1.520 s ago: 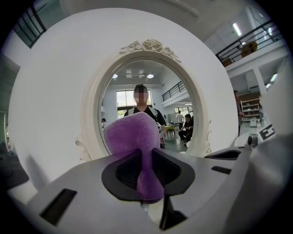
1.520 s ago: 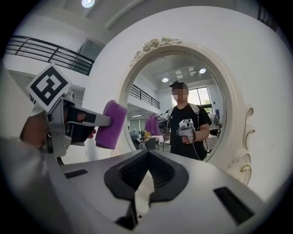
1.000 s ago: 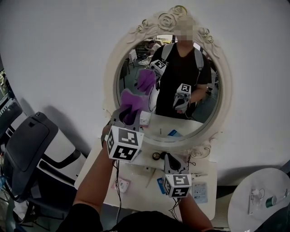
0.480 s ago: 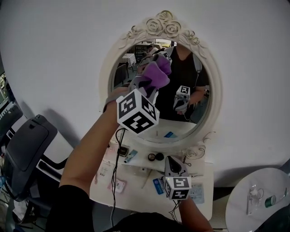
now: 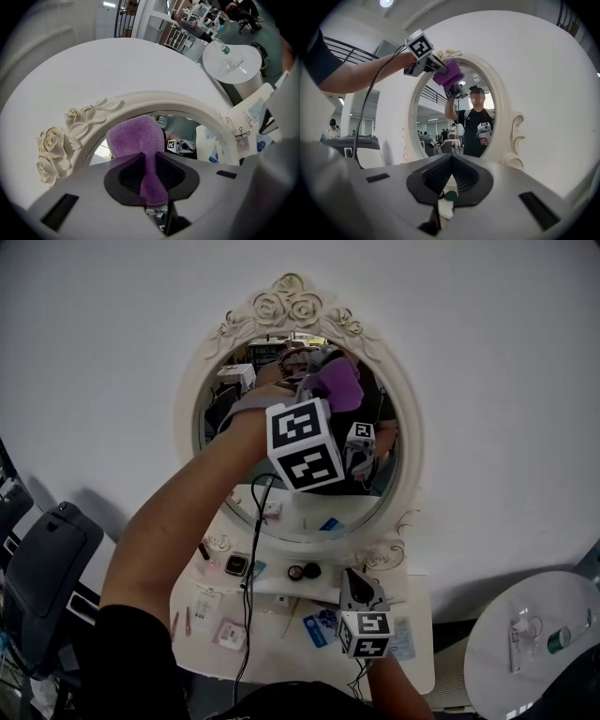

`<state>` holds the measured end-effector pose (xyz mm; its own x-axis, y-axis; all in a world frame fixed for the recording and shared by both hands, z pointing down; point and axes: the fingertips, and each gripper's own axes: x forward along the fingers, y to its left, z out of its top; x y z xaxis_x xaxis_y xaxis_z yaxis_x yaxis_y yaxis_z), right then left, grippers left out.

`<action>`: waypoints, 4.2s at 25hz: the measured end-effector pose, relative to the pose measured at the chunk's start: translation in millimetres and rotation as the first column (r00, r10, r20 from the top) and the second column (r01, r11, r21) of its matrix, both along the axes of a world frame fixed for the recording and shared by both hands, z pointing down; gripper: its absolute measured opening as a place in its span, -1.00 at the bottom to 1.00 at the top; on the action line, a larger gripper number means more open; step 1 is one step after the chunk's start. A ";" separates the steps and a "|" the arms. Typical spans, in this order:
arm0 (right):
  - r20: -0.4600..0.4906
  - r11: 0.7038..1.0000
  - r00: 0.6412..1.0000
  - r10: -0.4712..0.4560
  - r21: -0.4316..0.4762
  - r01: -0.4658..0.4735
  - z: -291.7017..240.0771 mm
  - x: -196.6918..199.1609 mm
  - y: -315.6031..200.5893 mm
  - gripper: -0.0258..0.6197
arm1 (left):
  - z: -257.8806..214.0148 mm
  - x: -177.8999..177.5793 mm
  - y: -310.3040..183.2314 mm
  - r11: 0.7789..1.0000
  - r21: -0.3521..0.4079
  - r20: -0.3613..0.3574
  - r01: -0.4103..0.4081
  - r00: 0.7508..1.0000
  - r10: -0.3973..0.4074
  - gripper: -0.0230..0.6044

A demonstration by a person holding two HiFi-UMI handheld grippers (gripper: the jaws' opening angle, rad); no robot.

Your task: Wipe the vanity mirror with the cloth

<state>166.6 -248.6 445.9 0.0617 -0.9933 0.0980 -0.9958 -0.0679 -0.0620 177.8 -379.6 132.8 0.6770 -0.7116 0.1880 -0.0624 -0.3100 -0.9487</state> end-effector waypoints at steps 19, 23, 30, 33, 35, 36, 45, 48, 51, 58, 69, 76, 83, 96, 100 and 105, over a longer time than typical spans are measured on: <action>0.005 1.000 1.000 -0.019 0.019 0.019 -7.2 6.1 -18.8 -0.89 | -31.4 -50.3 -54.4 0.986 -0.142 -0.073 0.084 0.993 -0.095 -0.70; -0.013 0.998 0.998 -0.059 0.010 0.059 -6.8 -11.0 -27.8 -0.89 | -28.4 -81.9 -71.9 0.978 -0.172 -0.109 0.120 0.984 -0.140 -0.70; -0.029 0.993 0.992 -0.121 -0.014 0.121 -1.6 -36.8 -36.9 -0.89 | -14.0 -141.5 -106.4 0.952 -0.231 -0.157 0.200 0.958 -0.240 -0.70; -0.029 0.990 0.990 -0.141 -0.026 0.141 2.3 -45.4 -38.9 -0.89 | -5.8 -160.6 -116.6 0.941 -0.247 -0.168 0.232 0.946 -0.278 -0.70; -0.026 0.989 0.989 -0.147 -0.029 0.146 3.9 -49.2 -39.8 -0.89 | 2.6 -168.8 -121.3 0.935 -0.249 -0.162 0.251 0.941 -0.296 -0.70; -0.026 0.989 0.989 -0.148 -0.030 0.148 4.4 -50.7 -39.8 -0.89 | 8.2 -172.5 -123.6 0.933 -0.254 -0.161 0.256 0.939 -0.302 -0.70; -0.013 0.988 0.990 -0.140 -0.071 0.138 19.5 -48.8 -32.4 -0.89 | 87.5 -203.6 -141.1 0.883 -0.361 -0.150 0.299 0.916 -0.371 -0.70; -0.011 0.988 0.990 -0.137 -0.080 0.136 23.4 -48.5 -30.1 -0.89 | 132.4 -211.7 -144.8 0.850 -0.417 -0.107 0.321 0.912 -0.397 -0.70; -0.012 0.987 0.991 -0.131 -0.093 0.130 27.9 -47.0 -27.7 -0.89 | 192.8 -217.4 -148.1 0.810 -0.470 -0.038 0.350 0.909 -0.415 -0.70; -0.023 0.986 0.995 -0.100 -0.134 0.096 40.3 -39.3 -19.8 -0.89 | 287.5 -202.6 -141.5 0.739 -0.589 0.002 0.328 0.914 -0.405 -0.70; -0.041 0.984 0.999 -0.006 -0.178 -0.001 51.6 -15.9 2.6 -0.89 | 413.3 -121.7 -92.9 0.661 -0.706 0.072 0.253 0.955 -0.288 -0.70; -0.040 0.978 0.995 0.096 -0.181 -0.102 53.0 12.0 28.5 -0.89 | 428.7 -93.3 -79.8 0.648 -0.727 0.070 0.225 0.964 -0.257 -0.70; -0.047 0.977 0.992 0.121 -0.171 -0.128 49.4 15.8 38.8 -0.89 | 430.8 -77.2 -65.2 0.651 -0.738 0.048 0.178 0.976 -0.213 -0.70; -0.008 0.977 0.990 0.141 -0.160 -0.140 52.5 19.8 38.6 -0.89 | 260.4 -39.8 -26.8 0.849 -0.528 -0.173 -0.019 0.981 -0.086 -0.70; 0.002 0.981 0.991 0.130 -0.146 -0.129 49.0 18.6 33.4 -0.89 | 159.1 -33.7 -25.5 0.911 -0.407 -0.270 -0.070 0.962 -0.046 -0.70; 0.005 0.985 0.993 0.117 -0.131 -0.115 45.0 16.8 29.8 -0.89 | 47.2 -31.4 -24.1 0.962 -0.257 -0.348 -0.088 0.937 -0.007 -0.70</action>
<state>183.4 -218.8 490.9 0.1738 -0.9581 0.2279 -0.9798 -0.1914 -0.0575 146.4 -403.7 180.0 0.7609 -0.6384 0.1162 -0.3509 -0.5554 -0.7540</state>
